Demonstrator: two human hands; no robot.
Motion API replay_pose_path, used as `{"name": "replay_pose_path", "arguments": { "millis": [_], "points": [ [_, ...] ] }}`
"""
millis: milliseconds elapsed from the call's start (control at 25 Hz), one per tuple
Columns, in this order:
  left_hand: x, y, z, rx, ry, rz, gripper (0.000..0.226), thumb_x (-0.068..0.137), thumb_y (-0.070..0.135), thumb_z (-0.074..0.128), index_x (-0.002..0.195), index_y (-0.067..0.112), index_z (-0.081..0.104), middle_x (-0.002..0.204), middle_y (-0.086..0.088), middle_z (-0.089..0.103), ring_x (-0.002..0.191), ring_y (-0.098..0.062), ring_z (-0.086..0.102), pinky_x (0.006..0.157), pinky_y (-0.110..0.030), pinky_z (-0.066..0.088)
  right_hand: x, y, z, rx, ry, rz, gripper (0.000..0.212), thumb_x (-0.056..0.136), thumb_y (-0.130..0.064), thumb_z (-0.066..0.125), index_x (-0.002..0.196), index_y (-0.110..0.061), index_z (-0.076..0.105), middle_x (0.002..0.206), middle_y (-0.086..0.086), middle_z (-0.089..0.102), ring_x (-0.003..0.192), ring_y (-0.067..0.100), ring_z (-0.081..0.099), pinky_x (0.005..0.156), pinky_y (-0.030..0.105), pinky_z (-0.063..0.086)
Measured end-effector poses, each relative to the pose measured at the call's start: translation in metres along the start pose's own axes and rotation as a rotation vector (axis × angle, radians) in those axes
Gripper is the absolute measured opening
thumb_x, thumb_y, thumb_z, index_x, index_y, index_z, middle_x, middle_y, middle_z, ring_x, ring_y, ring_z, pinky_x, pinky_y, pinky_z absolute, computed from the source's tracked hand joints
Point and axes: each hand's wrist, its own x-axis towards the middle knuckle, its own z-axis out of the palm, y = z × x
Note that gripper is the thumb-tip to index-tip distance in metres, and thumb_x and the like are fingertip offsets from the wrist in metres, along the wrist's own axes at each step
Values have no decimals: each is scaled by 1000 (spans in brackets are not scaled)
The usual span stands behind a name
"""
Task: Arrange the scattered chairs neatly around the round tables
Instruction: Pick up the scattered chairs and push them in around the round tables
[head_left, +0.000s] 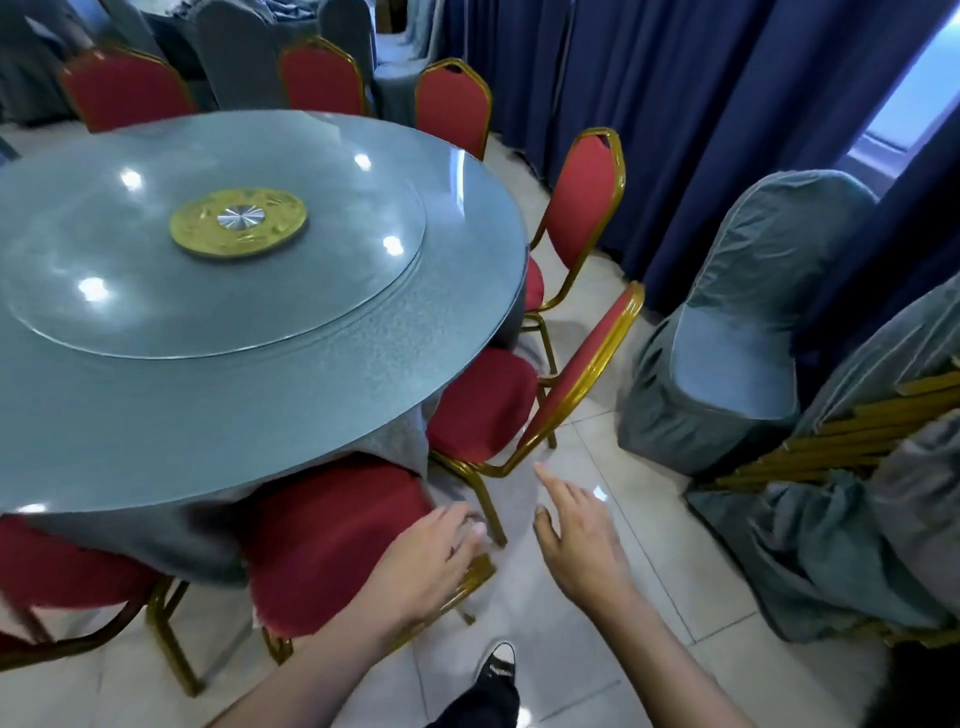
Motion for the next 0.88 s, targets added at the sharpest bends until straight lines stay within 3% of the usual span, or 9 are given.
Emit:
{"name": "replay_pose_path", "arguments": {
  "millis": [240, 400, 560, 720, 880],
  "points": [
    [135, 71, 11, -99, 70, 47, 44, 106, 41, 37, 148, 27, 40, 145, 5, 48, 132, -14, 47, 111, -34, 37, 118, 95, -65, 1, -15, 30, 54, 100, -37, 47, 150, -40, 28, 140, -5, 50, 122, 20, 52, 97, 36, 44],
    [205, 111, 25, -92, 17, 65, 51, 105, 42, 37, 155, 32, 28, 150, 3, 42, 137, -18, 43, 114, -37, 35, 186, 148, -90, -75, -79, 69, 65, 100, -43, 47, 155, -39, 14, 156, -3, 32, 133, 24, 46, 107, 40, 41],
    [271, 129, 48, -57, 8, -47, 57, 105, 46, 34, 158, 31, 19, 153, -1, 37, 136, -25, 44, 113, -38, 35, 272, 201, -103, -46, -117, 75, 71, 100, -48, 46, 157, -41, 3, 163, 3, 23, 144, 26, 36, 114, 44, 37],
    [319, 144, 73, -137, 52, -198, 57, 107, 47, 28, 158, 41, 5, 160, -3, 31, 145, -23, 35, 116, -33, 32, 358, 238, -107, -41, -170, -53, 64, 103, -56, 32, 158, -41, 4, 167, 2, 17, 151, 23, 22, 120, 42, 21],
    [347, 164, 92, -168, 219, -364, 52, 107, 45, 23, 156, 45, 5, 162, 2, 30, 149, -14, 27, 116, -26, 26, 396, 258, -93, -43, -308, -285, 65, 97, -69, 6, 157, -45, -8, 168, -10, -8, 153, 8, -14, 125, 42, -4]
  ]
}}
